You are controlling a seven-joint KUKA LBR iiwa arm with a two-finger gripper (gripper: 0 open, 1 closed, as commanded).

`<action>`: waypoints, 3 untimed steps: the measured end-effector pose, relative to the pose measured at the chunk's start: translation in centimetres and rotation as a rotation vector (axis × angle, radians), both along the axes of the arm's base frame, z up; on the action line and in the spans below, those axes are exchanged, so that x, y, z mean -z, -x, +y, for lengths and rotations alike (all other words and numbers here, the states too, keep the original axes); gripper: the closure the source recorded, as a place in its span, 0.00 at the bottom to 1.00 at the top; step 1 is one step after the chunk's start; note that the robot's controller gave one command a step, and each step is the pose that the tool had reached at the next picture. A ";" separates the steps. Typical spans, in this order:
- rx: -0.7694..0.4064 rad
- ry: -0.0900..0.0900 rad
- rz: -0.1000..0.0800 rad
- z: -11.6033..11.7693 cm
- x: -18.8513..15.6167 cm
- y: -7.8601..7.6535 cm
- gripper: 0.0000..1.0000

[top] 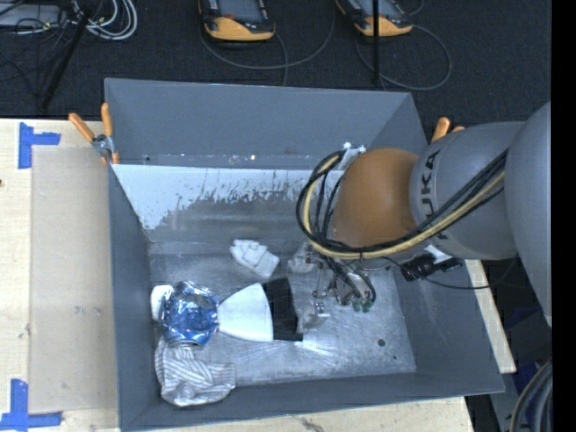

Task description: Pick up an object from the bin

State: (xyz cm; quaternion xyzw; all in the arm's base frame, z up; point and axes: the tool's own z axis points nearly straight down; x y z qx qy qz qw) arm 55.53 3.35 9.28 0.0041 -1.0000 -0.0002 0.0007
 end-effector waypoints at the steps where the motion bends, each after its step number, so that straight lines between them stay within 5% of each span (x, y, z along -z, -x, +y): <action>1: 0.290 0.001 -0.003 1.2 1.7 1.2 0.00; 2: 0.336 0.007 0.016 3.4 1.7 3.5 1.00; 3: 0.337 0.007 0.016 3.4 1.7 3.5 1.00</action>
Offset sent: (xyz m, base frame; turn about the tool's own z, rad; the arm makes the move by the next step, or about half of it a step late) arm -0.0340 0.0367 -0.0228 0.3370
